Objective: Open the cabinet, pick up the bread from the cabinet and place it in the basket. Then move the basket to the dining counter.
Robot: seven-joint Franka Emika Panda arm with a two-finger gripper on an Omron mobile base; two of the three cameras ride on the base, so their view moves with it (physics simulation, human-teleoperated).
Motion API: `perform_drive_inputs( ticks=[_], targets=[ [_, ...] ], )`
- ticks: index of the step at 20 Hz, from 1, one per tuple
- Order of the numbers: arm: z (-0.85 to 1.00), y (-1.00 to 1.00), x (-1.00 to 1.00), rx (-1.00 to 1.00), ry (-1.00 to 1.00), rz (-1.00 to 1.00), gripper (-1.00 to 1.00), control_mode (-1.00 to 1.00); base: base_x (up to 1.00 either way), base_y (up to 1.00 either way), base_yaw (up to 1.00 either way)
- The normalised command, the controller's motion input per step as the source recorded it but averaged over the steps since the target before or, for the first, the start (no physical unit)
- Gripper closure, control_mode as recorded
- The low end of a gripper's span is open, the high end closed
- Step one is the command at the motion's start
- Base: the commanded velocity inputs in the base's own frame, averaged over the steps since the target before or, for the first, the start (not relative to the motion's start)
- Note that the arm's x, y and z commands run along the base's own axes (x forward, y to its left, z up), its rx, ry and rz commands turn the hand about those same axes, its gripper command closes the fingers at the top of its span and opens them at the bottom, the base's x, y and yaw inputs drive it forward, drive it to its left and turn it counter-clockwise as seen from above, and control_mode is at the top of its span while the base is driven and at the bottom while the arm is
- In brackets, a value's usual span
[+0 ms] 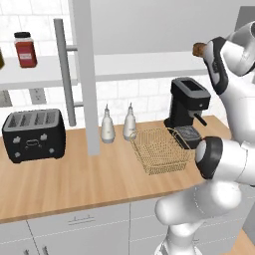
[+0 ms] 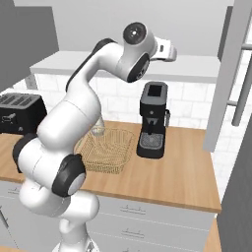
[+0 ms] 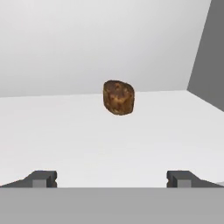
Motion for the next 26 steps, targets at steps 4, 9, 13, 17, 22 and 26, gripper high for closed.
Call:
perform_drive_inputs(
  ticks=[4, 9, 13, 17, 22, 26],
  targets=[
    [0.0, -0.06, 0.56, 0.01, 0.0, 0.05, -1.0, -1.0, 0.0, 0.0, 0.0],
    [0.0, 0.0, 0.48, 0.0, 0.0, 0.03, -1.0, -1.0, 0.0, 0.0, 0.0],
    [0.0, -0.17, 0.31, 0.0, -0.02, 0.02, -1.0, -1.0, 0.0, 0.0, 0.0],
    [0.0, -0.21, 0.24, 0.0, -0.04, 0.01, -1.0, -1.0, 0.0, 0.0, 0.0],
    [-0.04, -0.02, 0.17, 0.0, -0.02, 0.0, -1.0, -1.0, 0.0, 0.0, 0.0],
    [-0.02, -0.01, 0.28, 0.0, 0.0, 0.0, -1.0, -1.0, 0.0, 0.0, 0.0]
  ],
)
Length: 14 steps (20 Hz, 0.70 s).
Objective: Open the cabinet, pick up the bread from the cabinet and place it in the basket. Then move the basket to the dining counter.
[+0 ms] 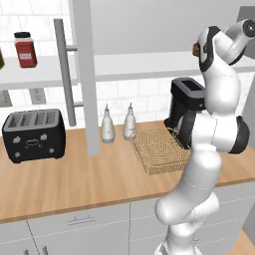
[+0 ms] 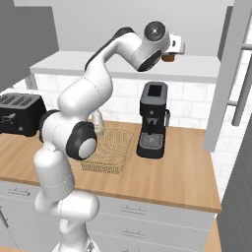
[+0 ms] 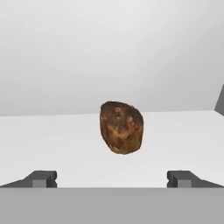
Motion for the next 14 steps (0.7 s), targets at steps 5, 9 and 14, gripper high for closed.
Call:
perform_drive_inputs(
  ticks=[5, 9, 14],
  targets=[
    [-0.06, -0.03, 0.31, 0.0, 0.0, 0.0, -1.0, -1.0, 0.0, 0.0, 0.0],
    [0.0, -0.16, 0.39, 0.0, 0.01, 0.0, -1.0, -1.0, 0.0, 0.0, 0.0],
    [-0.01, -0.24, 0.41, 0.0, 0.03, 0.0, -1.0, -1.0, 0.0, 0.0, 0.0]
  ],
)
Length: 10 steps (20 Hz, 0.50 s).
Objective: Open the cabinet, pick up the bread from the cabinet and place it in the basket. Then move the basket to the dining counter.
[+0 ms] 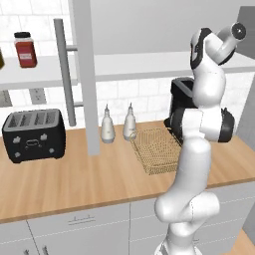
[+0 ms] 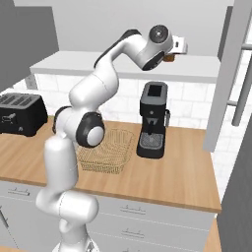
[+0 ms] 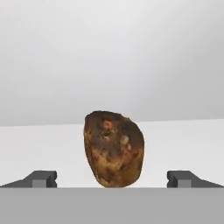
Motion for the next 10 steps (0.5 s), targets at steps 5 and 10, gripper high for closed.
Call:
perform_drive_inputs(
  ticks=[5, 10],
  targets=[
    [-0.01, -0.21, 0.36, 0.0, 0.03, 0.01, -1.0, -1.0, 0.0, 0.0, 0.0],
    [-0.01, -0.06, 0.37, 0.0, 0.05, 0.04, -1.0, -1.0, 0.0, 0.0, 0.0]
  ],
)
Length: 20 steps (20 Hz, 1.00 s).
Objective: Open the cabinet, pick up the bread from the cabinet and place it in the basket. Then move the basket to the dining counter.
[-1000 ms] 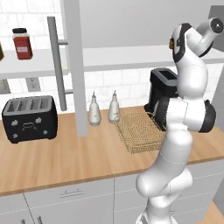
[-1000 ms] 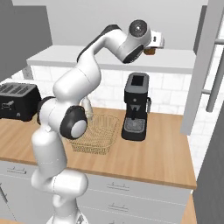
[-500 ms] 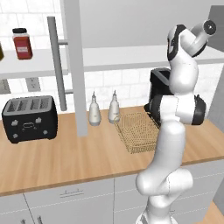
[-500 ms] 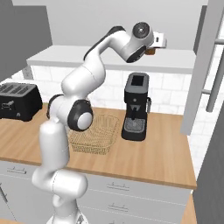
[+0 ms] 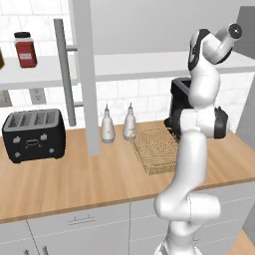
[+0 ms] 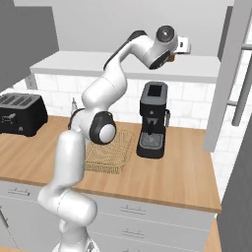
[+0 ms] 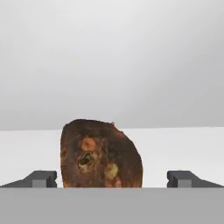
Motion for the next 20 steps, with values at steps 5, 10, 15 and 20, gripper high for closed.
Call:
perform_drive_inputs(
  ticks=[5, 10, 15, 20],
  targets=[
    [-0.07, 0.0, 0.24, 0.0, 0.01, 0.07, -1.0, -1.0, 0.0, 0.0, 0.0],
    [-0.5, 0.21, -0.64, -0.01, -0.05, 0.01, -1.0, -1.0, 0.0, 0.0, 0.0],
    [-0.85, 0.44, -0.9, -0.01, -0.17, 0.0, -1.0, -1.0, 0.0, 0.0, 0.0],
    [-0.94, 0.65, -0.91, -0.03, -0.13, 0.0, -1.0, -1.0, 0.0, 0.0, 0.0]
  ],
)
